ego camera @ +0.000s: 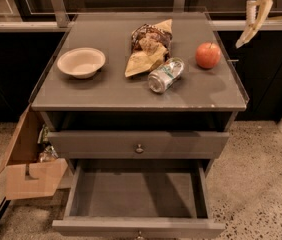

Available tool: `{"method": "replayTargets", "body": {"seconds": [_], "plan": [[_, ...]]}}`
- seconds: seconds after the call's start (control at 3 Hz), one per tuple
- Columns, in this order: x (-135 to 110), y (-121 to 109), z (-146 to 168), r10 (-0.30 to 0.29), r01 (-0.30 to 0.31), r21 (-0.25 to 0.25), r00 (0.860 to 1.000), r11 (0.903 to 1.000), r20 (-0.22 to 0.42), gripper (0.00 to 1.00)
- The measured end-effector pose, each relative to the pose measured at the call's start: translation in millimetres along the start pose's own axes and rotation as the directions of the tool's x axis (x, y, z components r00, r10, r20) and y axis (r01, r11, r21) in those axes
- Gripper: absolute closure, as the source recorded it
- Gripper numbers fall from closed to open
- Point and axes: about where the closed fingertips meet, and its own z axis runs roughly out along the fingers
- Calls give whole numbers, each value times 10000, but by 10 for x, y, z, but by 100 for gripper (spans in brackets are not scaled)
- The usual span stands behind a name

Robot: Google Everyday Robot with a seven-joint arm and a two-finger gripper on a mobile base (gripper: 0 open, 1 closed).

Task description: Place 7up can into middle drawer

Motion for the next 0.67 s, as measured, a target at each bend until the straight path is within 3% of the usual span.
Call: {"method": "replayTargets", "body": {"seconds": [0.33,0.67], "plan": [[231,-5,165,99,-98,-28,9986,9999,526,0],[353,-84,306,263,-257,-208,9993,9995,280,0]]}}
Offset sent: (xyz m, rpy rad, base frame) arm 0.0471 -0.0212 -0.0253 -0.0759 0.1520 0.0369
